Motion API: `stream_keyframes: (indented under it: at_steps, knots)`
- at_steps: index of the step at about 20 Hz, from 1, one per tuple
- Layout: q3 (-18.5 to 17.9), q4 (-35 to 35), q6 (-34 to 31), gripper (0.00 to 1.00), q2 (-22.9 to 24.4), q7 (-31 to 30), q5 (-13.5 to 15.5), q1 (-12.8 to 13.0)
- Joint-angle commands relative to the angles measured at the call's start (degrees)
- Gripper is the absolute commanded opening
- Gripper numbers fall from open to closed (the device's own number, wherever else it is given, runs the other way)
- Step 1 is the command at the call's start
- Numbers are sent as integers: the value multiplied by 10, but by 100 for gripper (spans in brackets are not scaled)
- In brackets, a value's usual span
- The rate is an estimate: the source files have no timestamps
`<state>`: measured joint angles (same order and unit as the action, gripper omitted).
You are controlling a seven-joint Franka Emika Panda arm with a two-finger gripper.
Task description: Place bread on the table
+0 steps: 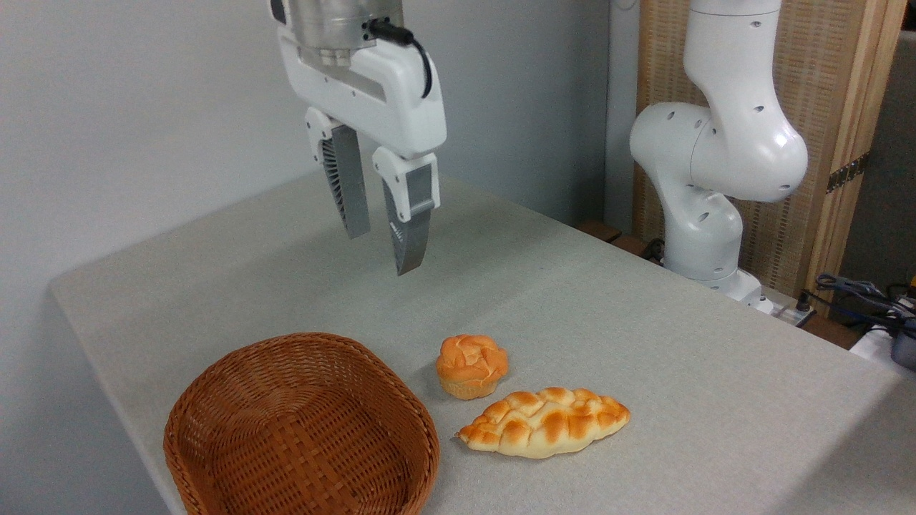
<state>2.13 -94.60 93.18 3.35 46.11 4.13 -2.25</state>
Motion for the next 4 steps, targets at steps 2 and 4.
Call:
stream_keyframes:
  at_steps: [2,4]
  knots:
    - [-3,23,-19,100,-18,-13,-9,20]
    - [-3,23,-19,100,-18,-10,-9,20]
